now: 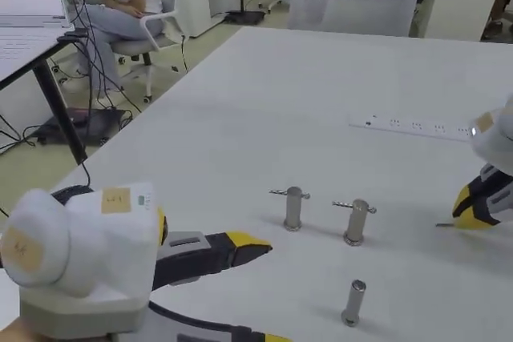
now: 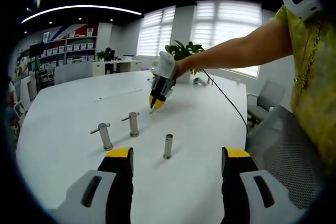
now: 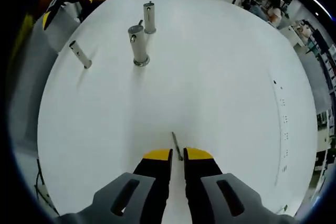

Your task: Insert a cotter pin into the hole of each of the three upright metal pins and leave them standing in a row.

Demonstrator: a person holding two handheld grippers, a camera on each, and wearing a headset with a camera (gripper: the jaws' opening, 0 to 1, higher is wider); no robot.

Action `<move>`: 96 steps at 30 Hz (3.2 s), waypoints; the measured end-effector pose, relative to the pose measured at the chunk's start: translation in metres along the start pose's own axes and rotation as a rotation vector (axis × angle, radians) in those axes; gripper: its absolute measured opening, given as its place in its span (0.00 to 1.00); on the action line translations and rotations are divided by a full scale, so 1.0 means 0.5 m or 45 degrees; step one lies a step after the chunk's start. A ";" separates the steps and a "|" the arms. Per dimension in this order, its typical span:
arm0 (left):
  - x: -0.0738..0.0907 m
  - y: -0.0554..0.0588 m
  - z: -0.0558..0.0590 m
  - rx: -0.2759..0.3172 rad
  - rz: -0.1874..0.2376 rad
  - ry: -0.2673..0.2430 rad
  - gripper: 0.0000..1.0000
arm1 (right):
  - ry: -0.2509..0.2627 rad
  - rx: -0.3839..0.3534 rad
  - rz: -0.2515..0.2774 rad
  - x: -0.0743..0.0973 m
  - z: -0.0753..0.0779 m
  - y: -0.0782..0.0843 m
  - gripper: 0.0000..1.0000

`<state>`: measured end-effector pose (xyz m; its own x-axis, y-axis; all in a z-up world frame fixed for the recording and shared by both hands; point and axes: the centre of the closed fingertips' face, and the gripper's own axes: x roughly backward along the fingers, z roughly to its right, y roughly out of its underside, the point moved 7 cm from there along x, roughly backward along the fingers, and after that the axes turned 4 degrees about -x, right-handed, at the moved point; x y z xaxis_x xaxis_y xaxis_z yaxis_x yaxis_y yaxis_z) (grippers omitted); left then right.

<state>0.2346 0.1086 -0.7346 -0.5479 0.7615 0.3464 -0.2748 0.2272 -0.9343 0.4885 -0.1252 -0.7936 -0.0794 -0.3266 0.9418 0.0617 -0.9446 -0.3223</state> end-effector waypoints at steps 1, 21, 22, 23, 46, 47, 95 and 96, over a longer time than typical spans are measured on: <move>0.001 0.000 0.000 0.000 0.000 -0.001 0.67 | -0.004 0.007 -0.010 0.000 0.000 0.000 0.10; 0.006 0.006 -0.001 0.016 0.002 -0.013 0.66 | -0.065 0.111 -0.114 -0.011 -0.005 -0.003 0.07; 0.006 0.006 0.000 0.018 0.002 -0.012 0.66 | -0.069 0.113 -0.120 -0.011 -0.006 -0.003 0.07; 0.007 0.006 0.000 0.018 0.002 -0.012 0.66 | -0.074 0.112 -0.121 -0.011 -0.006 -0.003 0.07; 0.006 0.005 -0.003 0.019 0.009 -0.009 0.65 | -0.048 0.081 -0.149 -0.005 -0.012 0.000 0.02; 0.006 0.005 -0.003 0.018 0.009 -0.008 0.65 | -0.053 0.075 -0.148 -0.003 -0.016 0.000 0.02; -0.060 -0.094 0.010 -0.100 0.085 0.169 0.55 | 0.000 0.204 0.006 0.192 -0.283 -0.137 0.02; -0.062 -0.095 0.010 -0.098 0.084 0.171 0.54 | 0.000 0.209 0.007 0.194 -0.286 -0.139 0.02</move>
<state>0.2607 0.0714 -0.7006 -0.4505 0.8495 0.2746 -0.1780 0.2160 -0.9600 0.3341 -0.0958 -0.6933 -0.0786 -0.3318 0.9401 0.2242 -0.9247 -0.3077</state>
